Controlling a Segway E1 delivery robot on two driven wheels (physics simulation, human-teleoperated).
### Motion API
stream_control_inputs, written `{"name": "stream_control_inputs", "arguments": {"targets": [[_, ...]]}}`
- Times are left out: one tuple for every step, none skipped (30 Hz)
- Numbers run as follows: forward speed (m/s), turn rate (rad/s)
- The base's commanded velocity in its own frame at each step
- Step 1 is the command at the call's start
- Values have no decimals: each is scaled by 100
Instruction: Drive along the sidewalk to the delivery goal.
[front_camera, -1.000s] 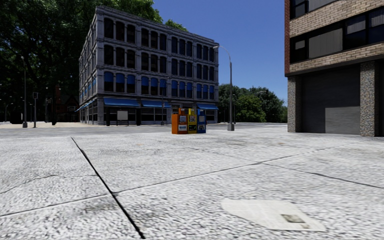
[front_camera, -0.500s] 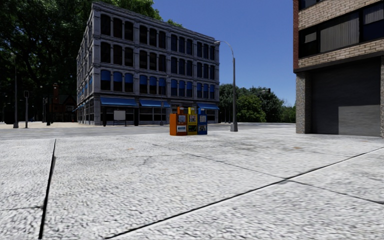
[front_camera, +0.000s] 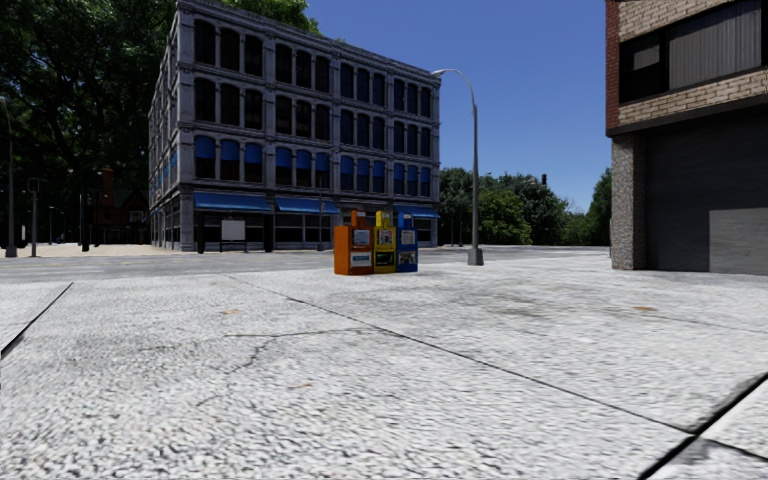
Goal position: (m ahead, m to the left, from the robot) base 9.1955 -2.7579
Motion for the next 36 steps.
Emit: {"name": "stream_control_inputs", "arguments": {"targets": [[200, 0], [200, 0], [200, 0], [200, 0], [200, 0], [200, 0], [200, 0], [200, 0], [200, 0], [200, 0], [200, 0], [200, 0], [200, 0], [200, 0], [200, 0], [200, 0], [200, 0], [200, 0], [200, 0], [200, 0], [200, 0], [200, 0], [173, 0], [148, 0], [147, 0], [185, 0], [185, 0], [192, 0], [179, 0], [166, 0], [148, 0], [137, 0], [134, 0], [134, 0], [134, 0], [133, 0]]}}
